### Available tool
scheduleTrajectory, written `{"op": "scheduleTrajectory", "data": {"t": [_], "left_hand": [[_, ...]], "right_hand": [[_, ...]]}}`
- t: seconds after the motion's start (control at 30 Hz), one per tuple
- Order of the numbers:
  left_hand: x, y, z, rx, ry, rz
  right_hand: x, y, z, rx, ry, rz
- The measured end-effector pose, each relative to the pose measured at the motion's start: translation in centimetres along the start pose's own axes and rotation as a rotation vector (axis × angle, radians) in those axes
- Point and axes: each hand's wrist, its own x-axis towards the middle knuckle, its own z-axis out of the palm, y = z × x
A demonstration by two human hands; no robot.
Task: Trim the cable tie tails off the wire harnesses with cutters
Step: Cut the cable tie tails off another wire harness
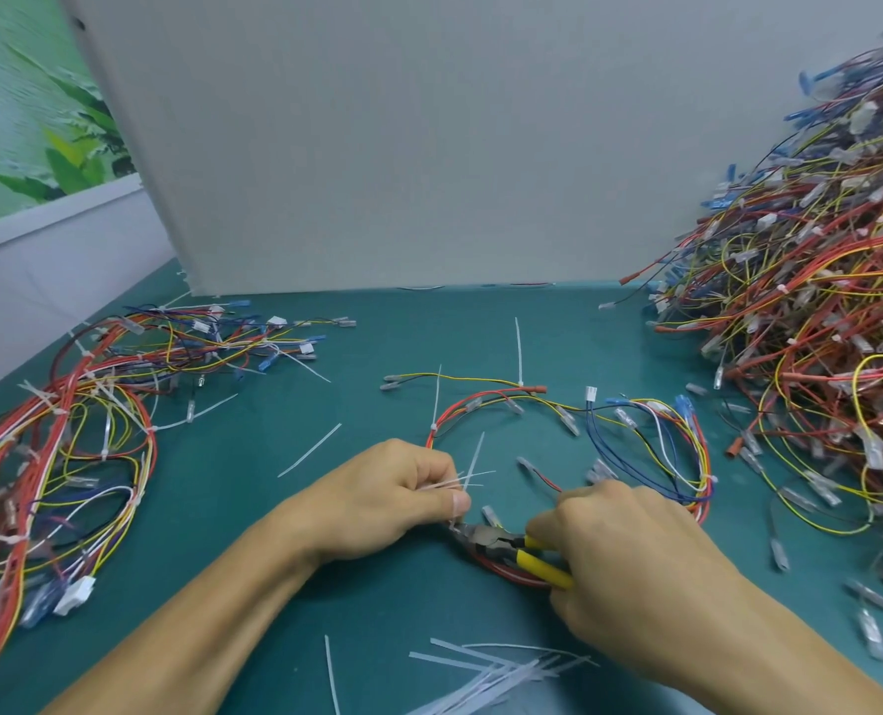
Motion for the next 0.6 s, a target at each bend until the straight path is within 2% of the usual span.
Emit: {"op": "scheduleTrajectory", "data": {"t": [0.33,0.4,0.5,0.6], "left_hand": [[0.2,-0.7,0.1,-0.040,0.063,0.036],[0.2,-1.1,0.0,-0.210,0.091,0.040],[-0.1,-1.8,-0.2,-0.681,0.106,0.065],[-0.4,-2.4,-0.6,-1.001,0.134,0.127]], "right_hand": [[0.1,0.4,0.4,0.051,0.022,-0.009],[0.0,0.9,0.5,0.109,0.046,0.011],[0.1,1.6,0.7,0.253,0.134,0.023],[0.4,1.4,1.0,0.391,0.185,-0.009]]}}
